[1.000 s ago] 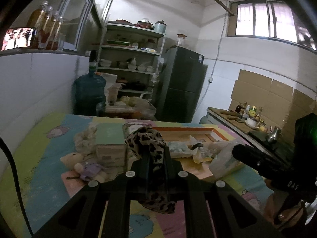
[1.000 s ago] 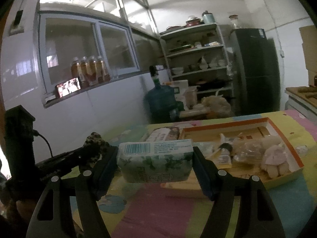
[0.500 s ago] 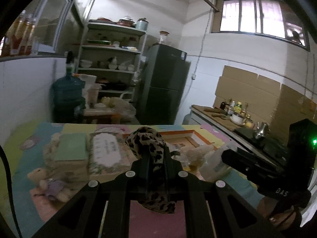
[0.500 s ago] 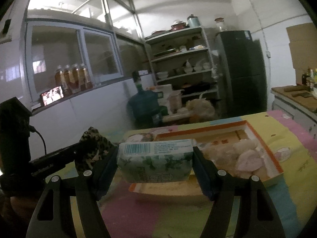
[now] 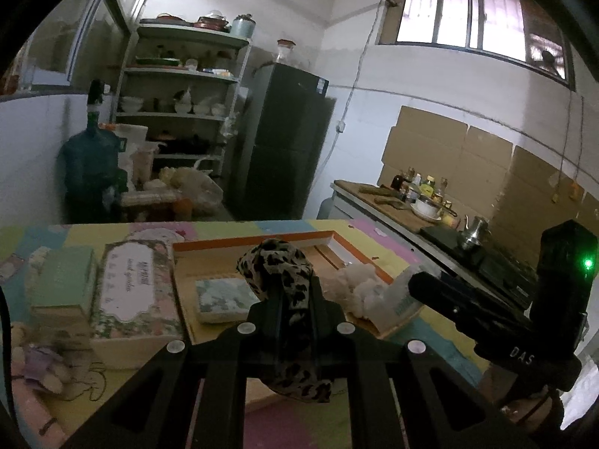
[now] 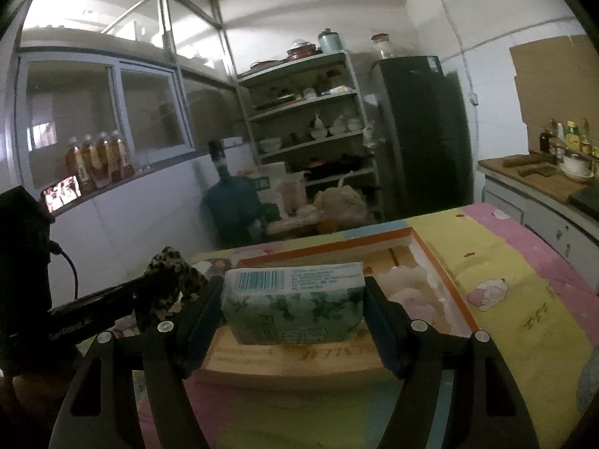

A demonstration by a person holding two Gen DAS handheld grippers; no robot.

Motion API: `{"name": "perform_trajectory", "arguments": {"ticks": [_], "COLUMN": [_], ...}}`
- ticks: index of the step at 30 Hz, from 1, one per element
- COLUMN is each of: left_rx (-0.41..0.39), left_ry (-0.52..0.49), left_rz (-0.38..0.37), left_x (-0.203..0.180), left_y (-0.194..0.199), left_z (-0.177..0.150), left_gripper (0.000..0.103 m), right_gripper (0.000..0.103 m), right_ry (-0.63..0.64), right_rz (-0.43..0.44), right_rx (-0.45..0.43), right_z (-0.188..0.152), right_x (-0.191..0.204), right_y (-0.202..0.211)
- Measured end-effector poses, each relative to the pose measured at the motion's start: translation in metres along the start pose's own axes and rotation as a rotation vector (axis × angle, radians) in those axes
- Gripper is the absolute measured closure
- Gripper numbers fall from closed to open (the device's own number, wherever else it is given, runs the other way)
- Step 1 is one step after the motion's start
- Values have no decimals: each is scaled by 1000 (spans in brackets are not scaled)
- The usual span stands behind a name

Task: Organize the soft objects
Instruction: 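Carry the cloth with left tool while right tool carries the tissue box over the lid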

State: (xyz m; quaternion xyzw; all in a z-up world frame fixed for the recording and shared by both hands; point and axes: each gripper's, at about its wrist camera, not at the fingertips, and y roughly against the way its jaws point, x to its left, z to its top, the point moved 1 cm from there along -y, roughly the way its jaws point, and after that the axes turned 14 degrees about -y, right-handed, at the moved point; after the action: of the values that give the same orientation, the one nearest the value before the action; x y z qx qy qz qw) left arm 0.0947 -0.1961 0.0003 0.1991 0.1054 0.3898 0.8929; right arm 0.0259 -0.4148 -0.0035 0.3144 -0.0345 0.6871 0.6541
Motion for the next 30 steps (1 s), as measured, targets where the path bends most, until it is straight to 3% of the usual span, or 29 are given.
{"name": "perform_trajectory", "arguments": {"ticks": [23, 30], "left_rx": [45, 84], "left_ry": [-13, 3], "left_rz": [-51, -52], "left_x": [-14, -11], "left_y": [-41, -54], "left_z": [1, -8], "left_gripper": [91, 91], "right_gripper": [29, 29], "right_ry": [-24, -17], "right_rz": [-45, -56], "right_rx": [17, 62], "right_z": [4, -1], "right_x": [-30, -35], "right_y": [-12, -24]}}
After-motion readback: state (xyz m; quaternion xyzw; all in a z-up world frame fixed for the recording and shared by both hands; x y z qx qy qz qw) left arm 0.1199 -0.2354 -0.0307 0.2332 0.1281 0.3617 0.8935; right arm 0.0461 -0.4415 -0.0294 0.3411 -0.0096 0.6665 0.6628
